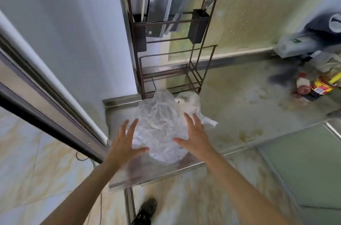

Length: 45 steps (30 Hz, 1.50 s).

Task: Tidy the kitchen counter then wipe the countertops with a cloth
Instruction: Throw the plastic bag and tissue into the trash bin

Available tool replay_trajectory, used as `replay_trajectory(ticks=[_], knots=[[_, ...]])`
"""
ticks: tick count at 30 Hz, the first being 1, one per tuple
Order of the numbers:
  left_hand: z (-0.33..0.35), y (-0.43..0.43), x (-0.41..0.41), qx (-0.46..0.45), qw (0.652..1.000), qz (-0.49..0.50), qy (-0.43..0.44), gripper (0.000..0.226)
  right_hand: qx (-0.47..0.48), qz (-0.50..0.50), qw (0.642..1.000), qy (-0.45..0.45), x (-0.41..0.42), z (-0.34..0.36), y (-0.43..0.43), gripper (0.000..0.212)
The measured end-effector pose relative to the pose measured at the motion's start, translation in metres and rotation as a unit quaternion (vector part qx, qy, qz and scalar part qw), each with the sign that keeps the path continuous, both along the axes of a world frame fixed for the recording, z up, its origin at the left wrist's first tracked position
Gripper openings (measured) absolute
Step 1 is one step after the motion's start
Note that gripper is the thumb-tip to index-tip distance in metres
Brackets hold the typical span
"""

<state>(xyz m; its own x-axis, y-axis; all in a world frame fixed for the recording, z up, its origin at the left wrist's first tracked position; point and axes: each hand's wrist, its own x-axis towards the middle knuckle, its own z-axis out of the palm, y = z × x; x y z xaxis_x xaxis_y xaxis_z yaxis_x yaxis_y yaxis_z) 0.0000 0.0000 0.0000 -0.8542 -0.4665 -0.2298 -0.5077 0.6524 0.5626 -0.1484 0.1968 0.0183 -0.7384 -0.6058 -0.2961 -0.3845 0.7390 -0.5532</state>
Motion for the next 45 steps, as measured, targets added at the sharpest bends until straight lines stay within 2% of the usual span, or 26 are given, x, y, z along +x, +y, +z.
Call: replay_trajectory(ticks=[6, 8, 11, 14, 16, 18, 21, 23, 27, 29, 30, 33, 35, 38, 42, 45], knots=[[-0.032, -0.031, -0.040, -0.018, 0.991, -0.112, -0.071, 0.125, 0.109, 0.171, 0.978, 0.041, 0.001, -0.040, -0.032, 0.113], [-0.039, -0.036, -0.043, 0.017, 0.991, -0.124, -0.056, 0.126, 0.124, 0.148, 0.980, 0.052, 0.011, -0.056, -0.045, 0.116], [-0.042, -0.044, -0.043, 0.044, 0.986, -0.159, -0.026, 0.121, 0.141, 0.099, 0.981, 0.090, 0.019, -0.067, -0.057, 0.103], [-0.044, -0.049, -0.041, 0.087, 0.981, -0.172, -0.027, 0.121, 0.133, 0.077, 0.986, 0.070, 0.027, -0.077, -0.066, 0.073], [-0.042, -0.052, -0.041, 0.106, 0.978, -0.180, -0.027, 0.121, 0.077, 0.004, 0.997, 0.029, 0.030, -0.078, -0.071, 0.051], [-0.034, -0.051, -0.045, 0.121, 0.973, -0.196, -0.027, 0.122, -0.028, -0.105, 0.994, -0.018, 0.033, -0.069, -0.075, 0.036], [-0.016, -0.042, -0.053, 0.144, 0.962, -0.231, -0.013, 0.113, -0.202, -0.237, 0.945, -0.096, 0.041, -0.033, -0.070, 0.029], [-0.005, -0.029, -0.061, 0.143, 0.950, -0.277, 0.013, 0.099, -0.274, -0.274, 0.912, -0.133, 0.048, -0.008, -0.055, 0.032], [0.016, 0.016, -0.078, 0.178, 0.925, -0.335, 0.026, 0.069, -0.340, -0.321, 0.863, -0.191, 0.078, 0.029, 0.000, 0.052], [0.027, 0.045, -0.085, 0.209, 0.902, -0.378, 0.012, 0.054, -0.345, -0.364, 0.851, -0.158, 0.098, 0.043, 0.036, 0.068], [0.032, 0.061, -0.086, 0.231, 0.883, -0.409, -0.006, 0.049, -0.330, -0.377, 0.855, -0.134, 0.108, 0.047, 0.053, 0.079], [0.045, 0.113, -0.082, 0.301, 0.817, -0.488, -0.065, 0.049, -0.304, -0.382, 0.861, -0.142, 0.142, 0.053, 0.099, 0.101], [0.048, 0.151, -0.072, 0.321, 0.787, -0.521, -0.084, 0.051, -0.308, -0.402, 0.847, -0.160, 0.169, 0.051, 0.122, 0.097], [0.042, 0.208, -0.049, 0.305, 0.748, -0.581, -0.095, 0.047, -0.293, -0.466, 0.826, -0.123, 0.212, 0.038, 0.151, 0.079], [0.018, 0.272, -0.009, 0.207, 0.702, -0.673, -0.101, 0.050, -0.278, -0.581, 0.761, -0.080, 0.278, 0.006, 0.198, 0.060], [-0.015, 0.308, 0.023, 0.085, 0.652, -0.745, -0.111, 0.055, -0.233, -0.667, 0.704, -0.079, 0.341, -0.031, 0.228, 0.053]])
